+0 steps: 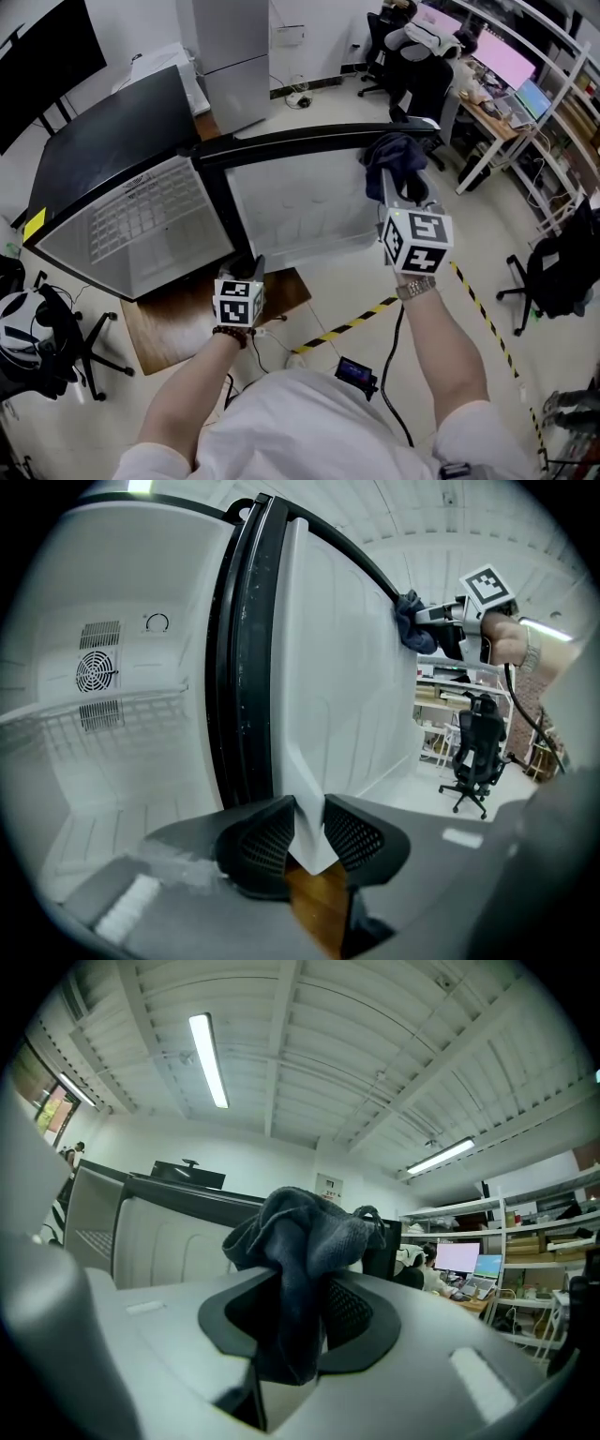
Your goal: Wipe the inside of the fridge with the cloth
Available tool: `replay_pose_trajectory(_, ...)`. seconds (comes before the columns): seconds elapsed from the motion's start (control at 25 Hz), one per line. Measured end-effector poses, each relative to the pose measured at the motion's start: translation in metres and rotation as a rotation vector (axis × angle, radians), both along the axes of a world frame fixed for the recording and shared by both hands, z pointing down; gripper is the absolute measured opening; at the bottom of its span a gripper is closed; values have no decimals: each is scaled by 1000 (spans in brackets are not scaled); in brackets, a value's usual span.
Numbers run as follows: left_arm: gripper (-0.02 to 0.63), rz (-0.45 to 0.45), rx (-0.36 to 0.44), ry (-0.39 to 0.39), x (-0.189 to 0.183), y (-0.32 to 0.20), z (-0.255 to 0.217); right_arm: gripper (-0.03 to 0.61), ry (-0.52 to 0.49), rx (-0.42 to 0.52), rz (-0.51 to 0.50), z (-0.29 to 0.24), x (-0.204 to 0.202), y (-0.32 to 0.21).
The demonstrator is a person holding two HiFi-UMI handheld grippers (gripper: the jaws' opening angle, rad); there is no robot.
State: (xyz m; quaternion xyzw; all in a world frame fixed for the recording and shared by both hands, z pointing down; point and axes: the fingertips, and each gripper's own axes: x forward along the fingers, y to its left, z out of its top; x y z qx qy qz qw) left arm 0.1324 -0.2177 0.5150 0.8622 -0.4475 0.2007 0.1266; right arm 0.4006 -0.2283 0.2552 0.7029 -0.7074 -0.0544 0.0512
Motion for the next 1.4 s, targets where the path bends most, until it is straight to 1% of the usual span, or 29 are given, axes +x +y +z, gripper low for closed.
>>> replay_pose_trajectory(0.12,106,-1,-1,-1,1,1,0,114,1,0,22,-1,13,2)
replay_pose_trajectory(0.56,106,-14,-9,2,1,2,0,115,7,3,50,0,35,12)
replay_pose_trajectory(0.72,106,-19,-9,11,5,3,1,115,-10,14,45,-4,35,21)
replay_pose_trajectory(0.76,106,-21,-9,11,5,3,3,114,-14,19,27,-5,27,24)
replay_pose_trajectory(0.84,106,-25,-12,9,5,3,5,114,-21,24,-45,-4,-6,30)
replay_pose_trajectory(1.0,106,-17,-26,10,6,3,4,114,-52,-4,-250,14,-103,37)
replay_pose_trajectory(1.16,106,-4,-32,30,5,4,6,114,-43,-58,-424,41,-193,42)
replay_pose_trajectory(1.28,106,24,-42,39,5,7,6,114,-15,-85,-500,55,-240,41)
replay_pose_trajectory(1.4,106,58,-52,31,7,11,9,114,0,-110,-529,67,-268,34)
